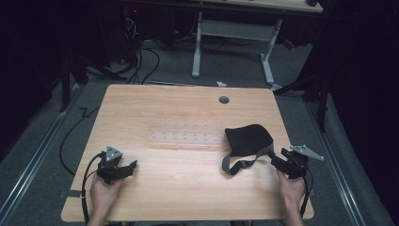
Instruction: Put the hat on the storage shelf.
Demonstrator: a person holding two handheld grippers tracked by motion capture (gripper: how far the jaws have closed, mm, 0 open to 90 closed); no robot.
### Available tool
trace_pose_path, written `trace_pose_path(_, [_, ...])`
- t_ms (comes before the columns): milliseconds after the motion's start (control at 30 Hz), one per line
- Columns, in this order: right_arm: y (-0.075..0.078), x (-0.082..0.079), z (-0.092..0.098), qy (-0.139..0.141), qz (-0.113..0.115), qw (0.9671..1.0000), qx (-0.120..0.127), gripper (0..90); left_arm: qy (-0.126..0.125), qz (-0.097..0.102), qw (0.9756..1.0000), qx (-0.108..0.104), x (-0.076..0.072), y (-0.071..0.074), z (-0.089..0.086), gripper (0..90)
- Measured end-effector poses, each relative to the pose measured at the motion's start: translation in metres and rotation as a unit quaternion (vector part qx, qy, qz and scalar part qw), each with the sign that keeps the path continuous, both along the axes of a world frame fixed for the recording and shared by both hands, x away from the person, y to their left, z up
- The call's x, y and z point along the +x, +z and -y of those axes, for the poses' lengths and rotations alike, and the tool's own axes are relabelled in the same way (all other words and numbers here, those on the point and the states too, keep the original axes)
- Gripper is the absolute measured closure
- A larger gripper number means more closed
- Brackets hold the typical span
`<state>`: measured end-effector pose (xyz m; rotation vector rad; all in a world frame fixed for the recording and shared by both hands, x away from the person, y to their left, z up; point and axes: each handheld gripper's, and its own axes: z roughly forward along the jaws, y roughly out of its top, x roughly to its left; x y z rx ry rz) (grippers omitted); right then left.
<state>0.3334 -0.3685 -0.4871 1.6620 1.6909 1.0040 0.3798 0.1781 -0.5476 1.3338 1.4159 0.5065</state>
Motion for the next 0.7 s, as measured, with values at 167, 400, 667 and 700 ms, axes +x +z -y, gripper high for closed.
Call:
trace_pose_path(167, [-0.001,0.013,0.0,0.003,-0.01,0.9999,-0.003,39.7,0.0,0.0,1.0,0.0,0.0,0.0,0.0,31.4])
trace_pose_path(400, [-0.002,0.028,0.0,0.001,-0.019,0.9998,0.006,39.8,0.001,0.0,1.0,0.0,0.0,0.0,0.0,31.4])
trace_pose_path(667, [-0.005,0.049,0.001,0.008,-0.037,0.9993,0.009,42.5,0.001,0.0,1.0,0.0,0.0,0.0,0.0,31.4])
trace_pose_path(700, [-0.004,0.05,0.001,0.007,-0.037,0.9992,0.016,42.8,0.001,0.0,1.0,0.0,0.0,0.0,0.0,31.4])
